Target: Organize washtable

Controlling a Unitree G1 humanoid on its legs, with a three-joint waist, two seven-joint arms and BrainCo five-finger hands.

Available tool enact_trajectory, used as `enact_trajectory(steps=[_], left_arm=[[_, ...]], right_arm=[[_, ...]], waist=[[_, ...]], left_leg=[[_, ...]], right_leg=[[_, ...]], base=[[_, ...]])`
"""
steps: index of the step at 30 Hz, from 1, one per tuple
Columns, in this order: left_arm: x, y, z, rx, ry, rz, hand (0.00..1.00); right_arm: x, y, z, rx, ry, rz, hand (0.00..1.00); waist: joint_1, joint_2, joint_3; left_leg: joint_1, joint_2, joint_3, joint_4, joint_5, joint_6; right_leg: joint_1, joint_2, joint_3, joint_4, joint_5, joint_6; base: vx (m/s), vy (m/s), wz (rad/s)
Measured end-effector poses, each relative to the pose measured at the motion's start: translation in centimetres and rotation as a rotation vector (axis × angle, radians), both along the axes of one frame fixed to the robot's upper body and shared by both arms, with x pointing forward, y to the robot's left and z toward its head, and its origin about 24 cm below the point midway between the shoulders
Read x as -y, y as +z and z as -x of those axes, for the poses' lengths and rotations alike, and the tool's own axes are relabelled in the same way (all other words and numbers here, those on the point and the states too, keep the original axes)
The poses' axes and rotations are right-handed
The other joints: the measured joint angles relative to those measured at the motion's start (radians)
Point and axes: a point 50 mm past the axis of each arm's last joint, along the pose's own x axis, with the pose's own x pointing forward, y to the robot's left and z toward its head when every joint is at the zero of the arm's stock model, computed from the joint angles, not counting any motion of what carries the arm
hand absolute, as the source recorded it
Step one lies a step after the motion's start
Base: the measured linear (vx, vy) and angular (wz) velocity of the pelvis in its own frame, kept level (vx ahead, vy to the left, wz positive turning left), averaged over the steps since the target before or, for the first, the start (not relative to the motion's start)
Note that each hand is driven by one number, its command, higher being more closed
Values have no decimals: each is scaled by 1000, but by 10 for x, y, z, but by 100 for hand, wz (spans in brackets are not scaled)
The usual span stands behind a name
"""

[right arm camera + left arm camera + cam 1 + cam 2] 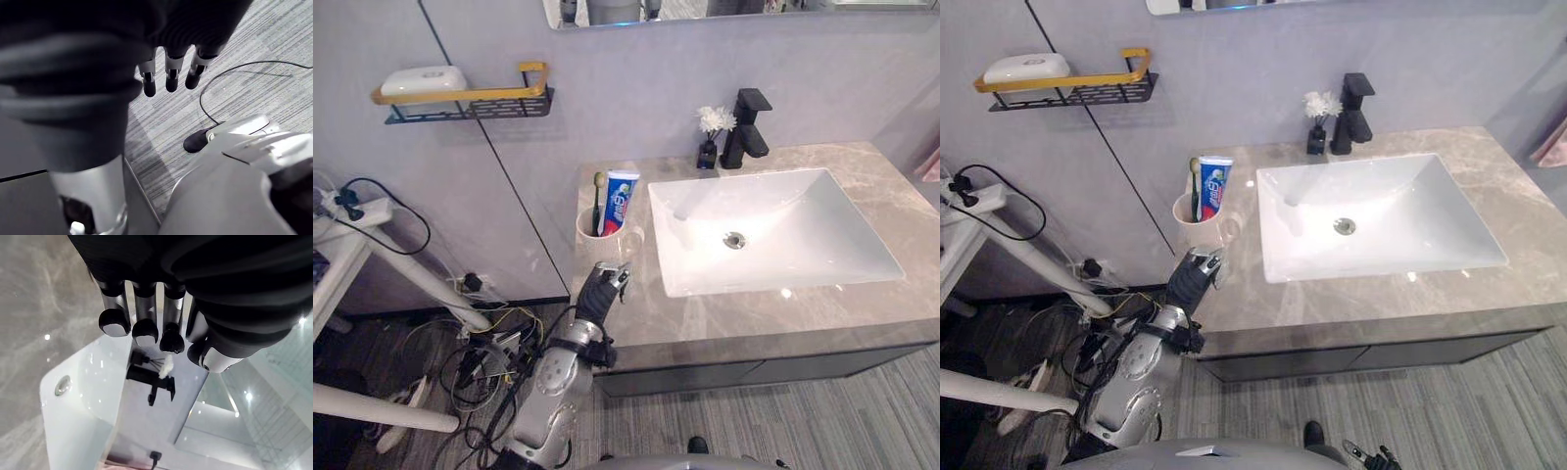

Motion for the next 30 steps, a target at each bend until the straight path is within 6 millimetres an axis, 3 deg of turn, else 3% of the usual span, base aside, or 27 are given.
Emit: enact_trajectory(steps=[14,18,30], left_arm=[[-24,-8,0,-36,108,-10,100],[-31,-24,-1,-105,162,-25,100],[-39,-21,-13,-89,222,-56,100]], right_arm=[[-1,0,0,-1,4,-2,0],[-1,0,0,-1,3,-3,0],[-8,-2,0,0,-5,-19,0]], waist=[[-1,-8,3],[-3,-17,6],[-7,-33,3]], left_leg=[[-5,0,-13,-1,5,-1],[-4,0,-10,-1,5,-1],[2,1,2,-5,4,-2]], right_leg=[[0,-1,-14,3,-1,-1],[0,-1,-13,1,-1,-1],[-1,1,0,0,-1,-1]], base=[[0,-1,2],[0,0,0],[0,1,-2]])
